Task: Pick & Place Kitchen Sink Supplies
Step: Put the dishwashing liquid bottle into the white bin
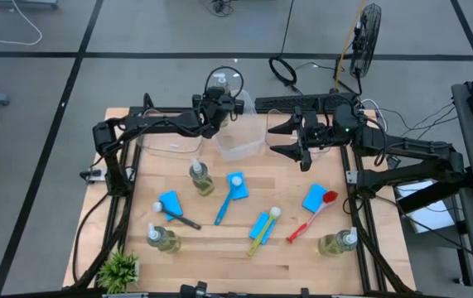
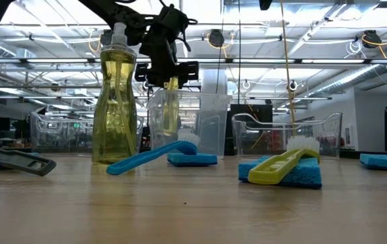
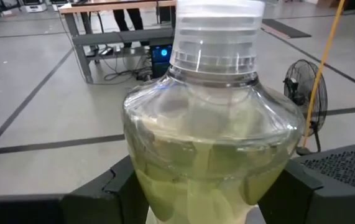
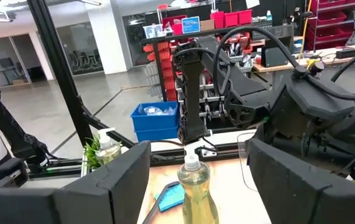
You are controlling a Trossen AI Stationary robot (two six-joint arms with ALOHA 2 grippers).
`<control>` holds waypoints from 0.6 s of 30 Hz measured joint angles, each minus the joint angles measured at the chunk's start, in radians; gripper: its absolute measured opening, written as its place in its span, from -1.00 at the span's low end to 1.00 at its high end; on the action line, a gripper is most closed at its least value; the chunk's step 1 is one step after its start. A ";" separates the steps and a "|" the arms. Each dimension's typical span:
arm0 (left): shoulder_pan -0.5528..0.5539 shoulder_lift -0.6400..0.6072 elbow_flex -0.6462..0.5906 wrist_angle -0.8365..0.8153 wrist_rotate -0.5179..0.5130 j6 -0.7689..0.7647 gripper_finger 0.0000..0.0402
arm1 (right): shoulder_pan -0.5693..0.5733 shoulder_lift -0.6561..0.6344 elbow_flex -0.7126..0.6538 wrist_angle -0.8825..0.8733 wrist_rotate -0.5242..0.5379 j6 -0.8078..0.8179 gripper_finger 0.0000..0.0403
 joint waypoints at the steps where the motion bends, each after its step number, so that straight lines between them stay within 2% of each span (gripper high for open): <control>1: -0.001 0.000 0.000 0.001 -0.002 -0.001 0.18 | 0.000 0.000 0.000 0.000 0.000 0.000 0.26; 9: -0.003 0.000 0.000 0.000 -0.001 -0.021 0.20 | 0.000 0.000 0.000 0.000 0.000 0.000 0.26; 18: -0.003 0.000 0.000 -0.069 0.000 -0.065 0.44 | 0.000 0.000 0.000 0.000 0.000 0.000 0.26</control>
